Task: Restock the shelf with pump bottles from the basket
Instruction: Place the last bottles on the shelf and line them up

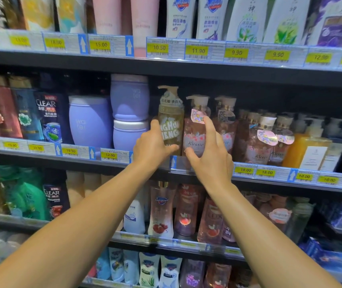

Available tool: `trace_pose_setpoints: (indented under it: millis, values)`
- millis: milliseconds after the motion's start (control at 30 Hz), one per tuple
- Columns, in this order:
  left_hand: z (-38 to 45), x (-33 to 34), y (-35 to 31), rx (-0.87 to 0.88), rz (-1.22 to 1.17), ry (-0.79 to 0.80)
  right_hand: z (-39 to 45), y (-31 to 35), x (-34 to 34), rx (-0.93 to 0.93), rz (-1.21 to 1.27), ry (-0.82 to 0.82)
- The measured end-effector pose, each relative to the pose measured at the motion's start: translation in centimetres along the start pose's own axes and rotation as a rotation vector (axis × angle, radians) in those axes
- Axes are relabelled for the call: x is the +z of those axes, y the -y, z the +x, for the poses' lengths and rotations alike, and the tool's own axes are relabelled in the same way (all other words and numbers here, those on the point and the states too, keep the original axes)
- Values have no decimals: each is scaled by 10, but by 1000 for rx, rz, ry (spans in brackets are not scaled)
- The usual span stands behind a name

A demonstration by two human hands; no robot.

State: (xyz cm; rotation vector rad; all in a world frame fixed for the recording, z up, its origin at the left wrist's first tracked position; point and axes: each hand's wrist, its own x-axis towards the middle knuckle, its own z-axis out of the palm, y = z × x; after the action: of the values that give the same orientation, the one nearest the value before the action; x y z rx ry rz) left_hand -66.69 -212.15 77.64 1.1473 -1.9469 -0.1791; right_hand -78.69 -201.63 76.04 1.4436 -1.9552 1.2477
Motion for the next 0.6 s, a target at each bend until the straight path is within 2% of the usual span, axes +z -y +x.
trace_pose_setpoints:
  millis: [600]
  values:
    - [-1, -10, 7, 35, -28, 35, 5, 8, 7, 99, -57, 50]
